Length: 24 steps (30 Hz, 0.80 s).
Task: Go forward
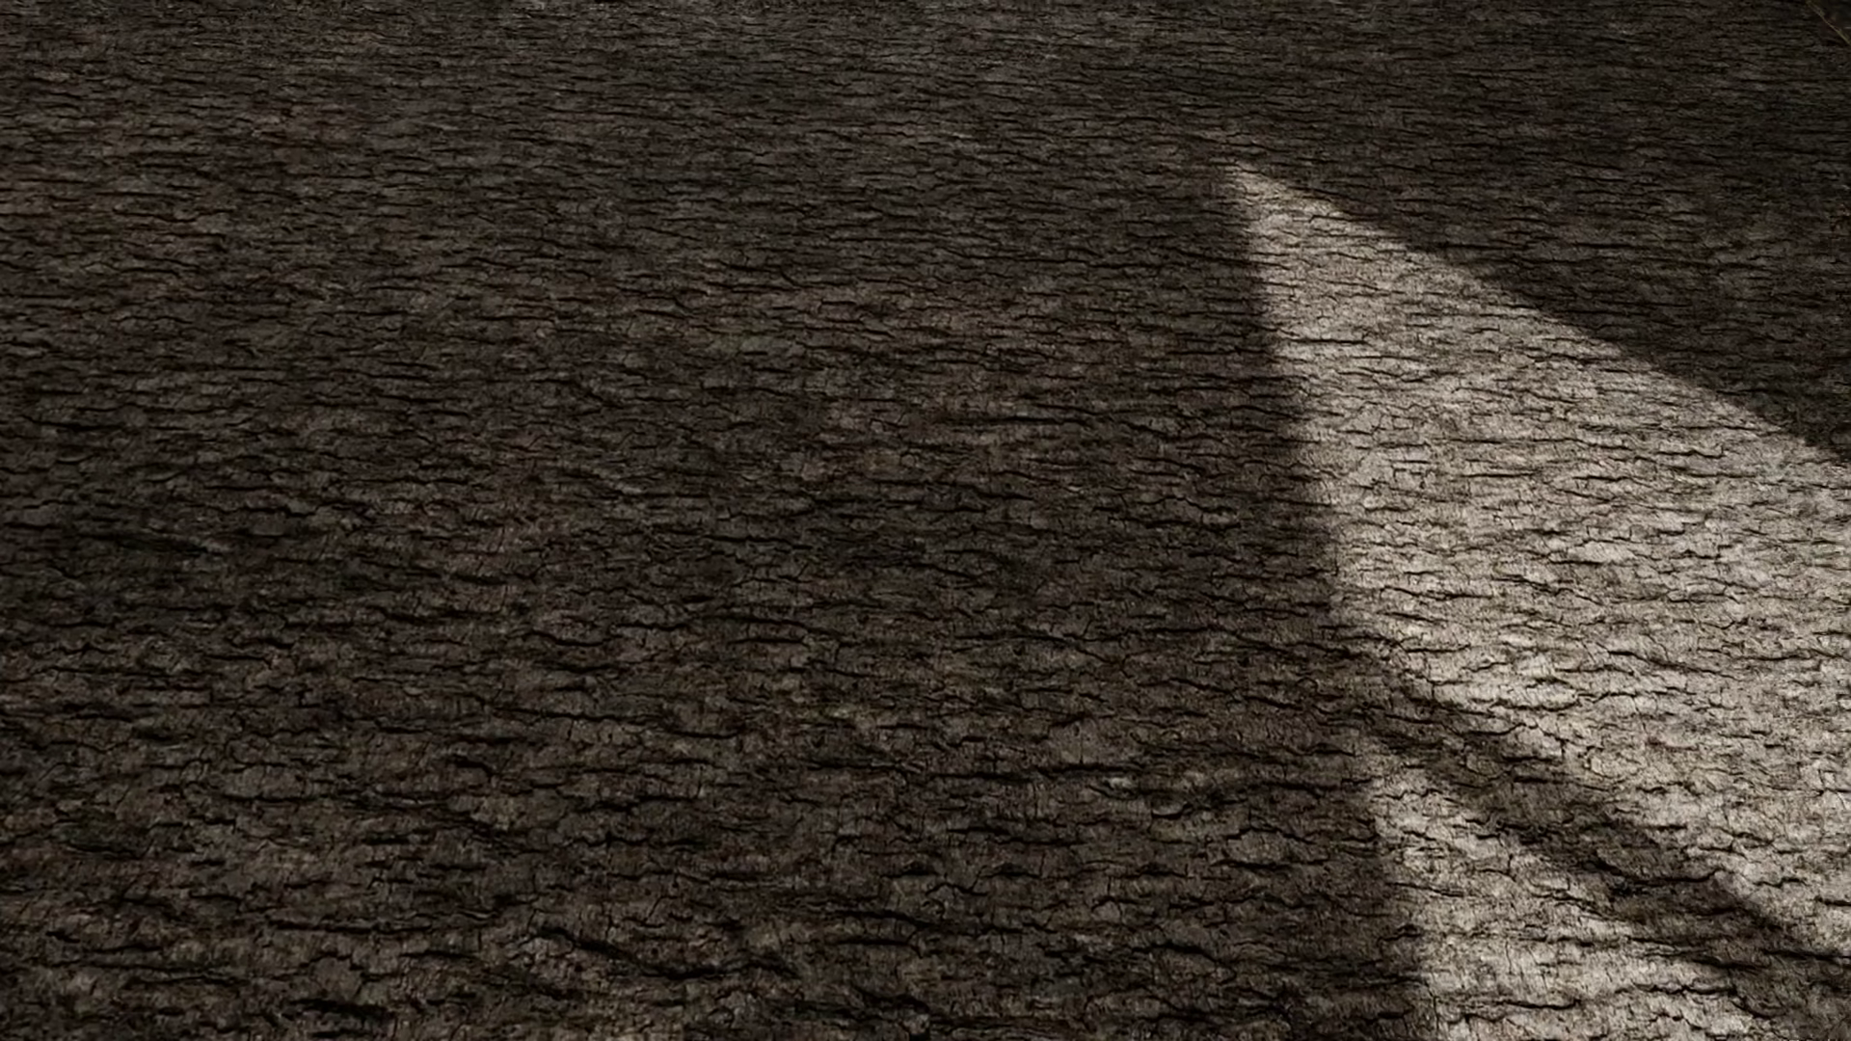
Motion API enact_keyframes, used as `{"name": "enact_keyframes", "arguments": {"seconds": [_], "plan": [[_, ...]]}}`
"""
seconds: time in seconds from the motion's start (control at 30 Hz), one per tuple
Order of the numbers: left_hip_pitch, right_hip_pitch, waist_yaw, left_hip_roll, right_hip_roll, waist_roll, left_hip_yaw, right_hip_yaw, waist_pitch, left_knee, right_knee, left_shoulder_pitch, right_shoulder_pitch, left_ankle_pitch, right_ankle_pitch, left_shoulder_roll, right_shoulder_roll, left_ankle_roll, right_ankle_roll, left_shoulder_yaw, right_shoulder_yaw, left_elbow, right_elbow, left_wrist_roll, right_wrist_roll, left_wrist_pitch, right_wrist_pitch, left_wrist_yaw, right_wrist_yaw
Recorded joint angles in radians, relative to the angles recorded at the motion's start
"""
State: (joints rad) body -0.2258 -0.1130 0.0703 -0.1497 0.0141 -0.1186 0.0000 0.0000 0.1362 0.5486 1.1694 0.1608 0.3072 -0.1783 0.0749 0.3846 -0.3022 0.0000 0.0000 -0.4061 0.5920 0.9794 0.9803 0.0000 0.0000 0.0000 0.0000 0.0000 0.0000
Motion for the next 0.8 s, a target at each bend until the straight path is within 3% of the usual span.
{"name": "enact_keyframes", "arguments": {"seconds": [0.07, 0.13, 0.23, 0.3, 0.37, 0.47, 0.5, 0.57, 0.6, 0.7, 0.8], "plan": [[0.098, -0.184, -0.053, -0.031, 0.027, -0.003, 0.0, 0.0, 0.009, -0.035, 0.206, -0.058, 0.012, -0.044, -0.137, 0.031, 0.016, 0.0, 0.0, 0.125, 0.02, -0.088, 0.056, 0.0, 0.0, 0.0, 0.0, 0.0, 0.0], [0.194, -0.326, -0.108, -0.04, 0.041, 0.018, 0.0, 0.0, 0.01, -0.06, 0.136, -0.107, 0.025, -0.093, -0.12, 0.046, 0.02, 0.0, 0.0, 0.187, 0.026, -0.158, 0.092, 0.0, 0.0, 0.0, 0.0, 0.0, 0.0], [0.353, -0.376, -0.171, -0.035, 0.032, 0.055, 0.0, 0.0, 0.012, -0.112, -0.391, -0.164, 0.034, -0.167, -0.04, 0.047, 0.017, 0.0, 0.0, 0.226, 0.002, -0.227, 0.105, 0.0, 0.0, 0.0, 0.0, 0.0, 0.0], [0.443, -0.318, -0.21, -0.032, 0.006, 0.065, 0.0, 0.0, 0.007, -0.124, -0.725, -0.179, 0.025, -0.219, -0.148, 0.038, 0.015, 0.0, 0.0, 0.229, -0.013, -0.252, 0.097, 0.0, 0.0, 0.0, 0.0, 0.0, 0.0], [0.493, -0.264, -0.252, -0.013, -0.022, 0.075, 0.0, 0.0, -0.002, -0.097, -0.817, -0.17, 0.003, -0.221, -0.262, 0.024, 0.015, 0.0, 0.0, 0.209, -0.031, -0.255, 0.095, 0.0, 0.0, 0.0, 0.0, 0.0, 0.0], [0.513, -0.26, -0.2, 0.045, 0.055, 0.14, 0.0, 0.0, -0.023, -0.009, -0.75, -0.107, -0.059, -0.021, -0.025, -0.024, 0.004, 0.0, 0.0, 0.169, -0.021, -0.167, 0.118, 0.0, 0.0, 0.0, 0.0, 0.0, 0.0], [0.498, -0.239, -0.162, 0.061, 0.086, 0.161, 0.0, 0.0, -0.031, 0.062, -0.722, -0.07, -0.086, 0.105, -0.009, -0.04, -0.006, 0.0, 0.0, 0.149, 0.002, -0.113, 0.127, 0.0, 0.0, 0.0, 0.0, 0.0, 0.0], [0.407, -0.144, -0.094, 0.091, 0.11, 0.181, 0.0, 0.0, -0.037, 0.289, -0.715, 0.001, -0.142, 0.332, -0.081, -0.053, -0.03, 0.0, 0.0, 0.076, 0.017, 0.012, 0.101, 0.0, 0.0, 0.0, 0.0, 0.0, 0.0], [0.334, -0.09, -0.067, 0.109, 0.119, 0.19, 0.0, 0.0, -0.036, 0.418, -0.727, 0.033, -0.167, 0.338, -0.128, -0.056, -0.047, 0.0, 0.0, 0.04, -0.008, 0.07, 0.06, 0.0, 0.0, 0.0, 0.0, 0.0, 0.0], [0.086, 0.056, 0.0, 0.132, 0.128, 0.201, 0.0, 0.0, -0.035, 0.682, -0.759, 0.142, -0.229, 0.073, -0.248, -0.061, -0.093, 0.0, 0.0, -0.015, -0.165, 0.172, -0.102, 0.0, 0.0, 0.0, 0.0, 0.0, 0.0], [-0.097, 0.184, 0.074, 0.109, 0.107, 0.185, 0.0, 0.0, -0.036, 0.553, -0.781, 0.243, -0.277, -0.035, -0.349, -0.063, -0.101, 0.0, 0.0, -0.048, -0.331, 0.209, -0.224, 0.0, 0.0, 0.0, 0.0, 0.0, 0.0]]}}
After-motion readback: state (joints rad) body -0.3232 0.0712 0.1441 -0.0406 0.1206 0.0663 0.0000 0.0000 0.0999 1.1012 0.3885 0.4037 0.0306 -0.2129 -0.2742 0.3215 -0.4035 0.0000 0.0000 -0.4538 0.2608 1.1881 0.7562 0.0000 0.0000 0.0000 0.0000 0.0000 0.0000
